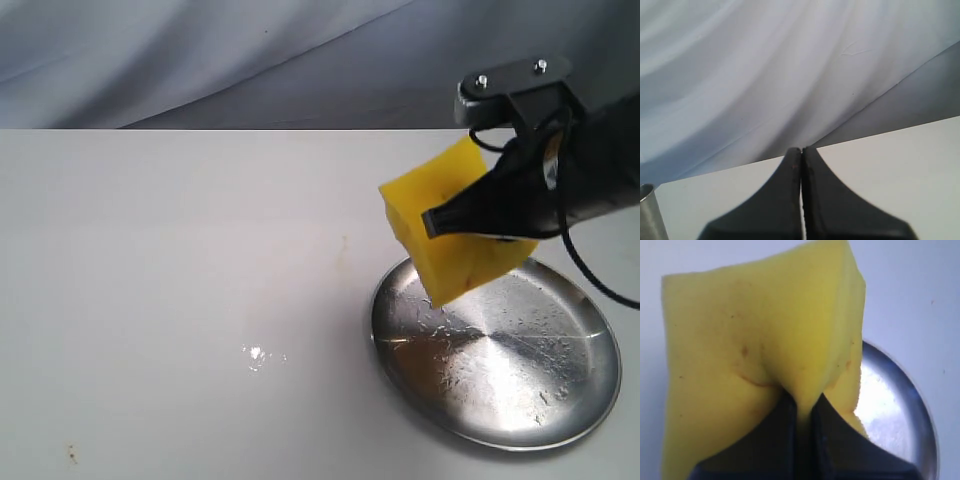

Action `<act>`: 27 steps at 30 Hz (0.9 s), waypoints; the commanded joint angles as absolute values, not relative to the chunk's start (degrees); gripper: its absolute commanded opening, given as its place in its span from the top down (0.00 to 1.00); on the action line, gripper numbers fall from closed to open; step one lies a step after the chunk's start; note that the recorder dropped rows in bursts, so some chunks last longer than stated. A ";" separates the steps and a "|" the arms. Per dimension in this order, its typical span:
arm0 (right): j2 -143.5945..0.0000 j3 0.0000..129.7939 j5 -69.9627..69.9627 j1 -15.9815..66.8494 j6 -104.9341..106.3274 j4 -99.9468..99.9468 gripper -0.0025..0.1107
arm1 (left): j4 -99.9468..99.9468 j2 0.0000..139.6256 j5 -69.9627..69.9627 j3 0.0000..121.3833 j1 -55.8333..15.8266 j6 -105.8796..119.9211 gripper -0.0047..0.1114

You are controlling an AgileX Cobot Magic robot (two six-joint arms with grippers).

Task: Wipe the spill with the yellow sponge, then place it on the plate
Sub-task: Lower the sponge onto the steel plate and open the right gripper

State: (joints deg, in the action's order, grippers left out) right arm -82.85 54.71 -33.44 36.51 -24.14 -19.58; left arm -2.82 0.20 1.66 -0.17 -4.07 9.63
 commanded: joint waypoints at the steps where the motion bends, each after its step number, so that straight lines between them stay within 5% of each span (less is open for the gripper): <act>1: -82.31 47.96 -27.01 34.44 -29.16 -20.13 0.98 | -2.42 0.00 1.26 0.00 -3.97 9.05 0.96; 6: -82.31 43.09 -25.06 29.99 -30.69 -19.27 0.93 | -2.42 0.00 1.26 0.00 -3.97 9.05 0.96; 18: -82.31 39.82 -26.02 28.57 -29.89 -16.88 0.38 | -2.42 0.00 1.26 0.00 -3.97 9.05 0.96; 27: -74.76 39.82 -32.51 28.57 -28.37 -17.12 0.42 | -2.42 0.00 1.26 0.00 -3.97 9.05 0.96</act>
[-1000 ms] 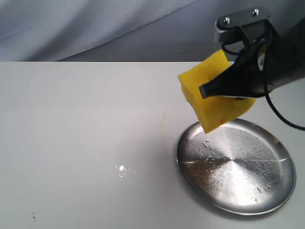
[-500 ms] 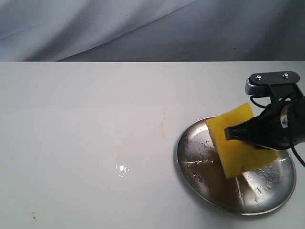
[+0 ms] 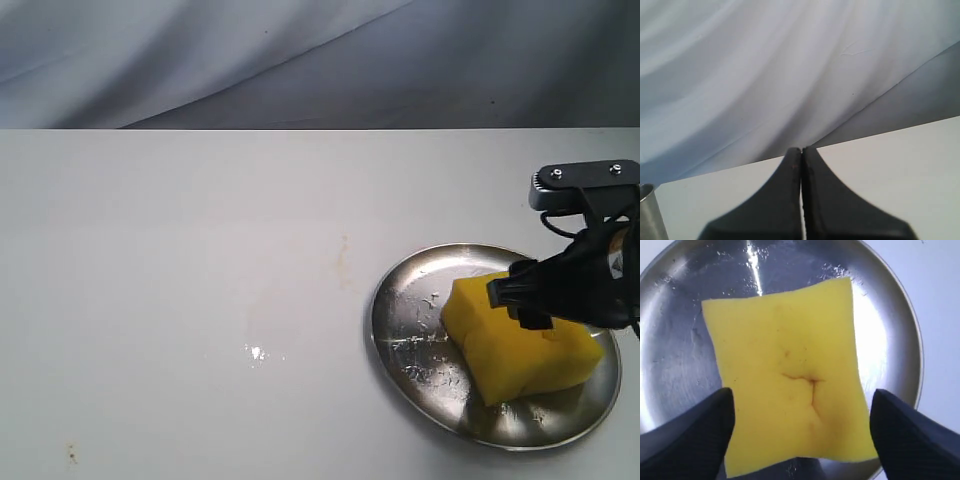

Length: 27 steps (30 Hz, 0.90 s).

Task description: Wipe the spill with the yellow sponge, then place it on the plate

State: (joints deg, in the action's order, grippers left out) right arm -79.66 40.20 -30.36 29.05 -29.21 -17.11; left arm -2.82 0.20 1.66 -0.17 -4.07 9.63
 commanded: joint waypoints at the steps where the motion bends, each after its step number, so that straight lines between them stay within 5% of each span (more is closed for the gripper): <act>1: -73.09 39.82 -32.63 28.57 -28.37 -17.12 0.46 | -2.42 0.00 1.26 0.00 -3.97 9.05 0.96; 11: -57.96 37.13 -29.81 28.57 -28.81 -15.32 0.96 | -2.42 0.00 1.26 0.00 -3.97 9.05 0.96; 27: -38.99 14.47 -9.44 28.45 -34.55 -13.74 0.98 | -2.42 0.00 1.26 0.00 -3.97 9.05 0.96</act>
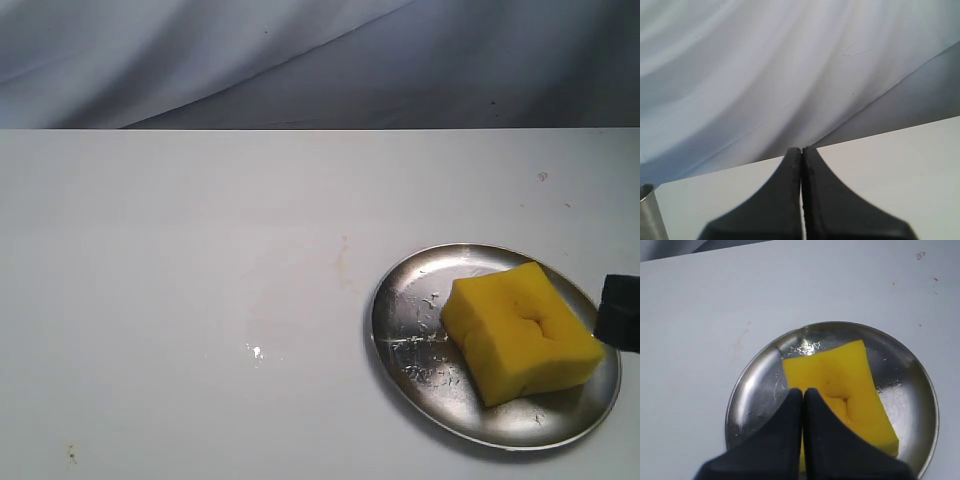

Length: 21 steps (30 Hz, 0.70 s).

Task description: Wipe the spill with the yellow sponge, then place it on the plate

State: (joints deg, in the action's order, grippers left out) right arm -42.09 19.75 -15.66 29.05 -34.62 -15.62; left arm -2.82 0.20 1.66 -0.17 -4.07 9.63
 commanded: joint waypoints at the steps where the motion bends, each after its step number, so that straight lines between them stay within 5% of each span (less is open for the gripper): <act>1: -37.96 12.82 -7.60 28.05 -33.31 -11.97 0.98 | -2.42 0.00 1.26 0.00 -3.97 9.05 0.96; 21: -0.20 0.00 -7.13 8.65 -2.79 3.08 0.98 | -2.42 0.00 1.26 0.00 -3.97 9.05 0.96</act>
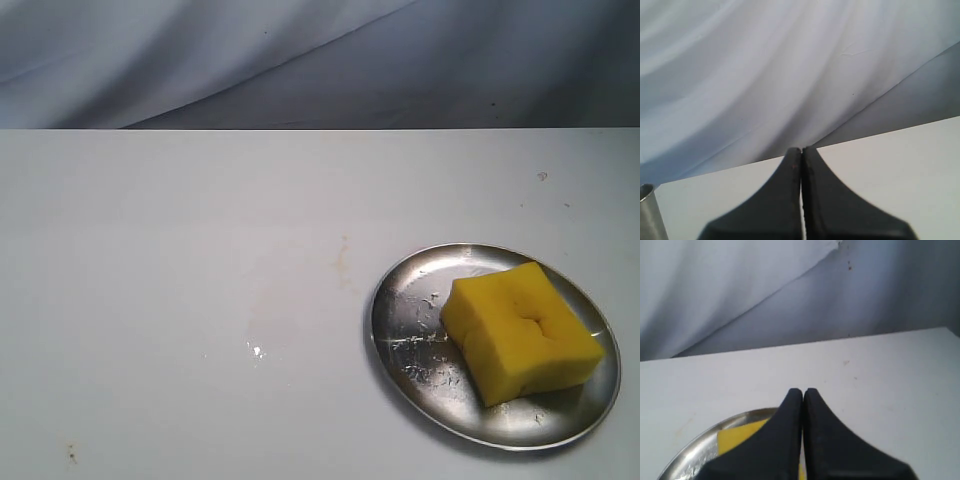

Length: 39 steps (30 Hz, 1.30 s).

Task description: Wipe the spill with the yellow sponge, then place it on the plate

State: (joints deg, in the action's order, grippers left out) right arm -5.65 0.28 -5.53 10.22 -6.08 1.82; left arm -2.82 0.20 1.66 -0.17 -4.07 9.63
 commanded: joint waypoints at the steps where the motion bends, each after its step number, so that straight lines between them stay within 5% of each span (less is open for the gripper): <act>1: 0.00 0.00 -7.24 8.55 -2.30 3.08 0.98 | -2.42 0.00 1.26 0.00 -3.97 9.05 0.96; 39: 0.00 0.00 -7.57 8.55 0.85 3.06 0.98 | -2.42 0.00 1.26 0.00 -3.97 9.05 0.96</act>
State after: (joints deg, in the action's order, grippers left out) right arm -0.39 0.15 -7.44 9.05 0.88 2.66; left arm -2.82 0.20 1.66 -0.17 -4.07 9.63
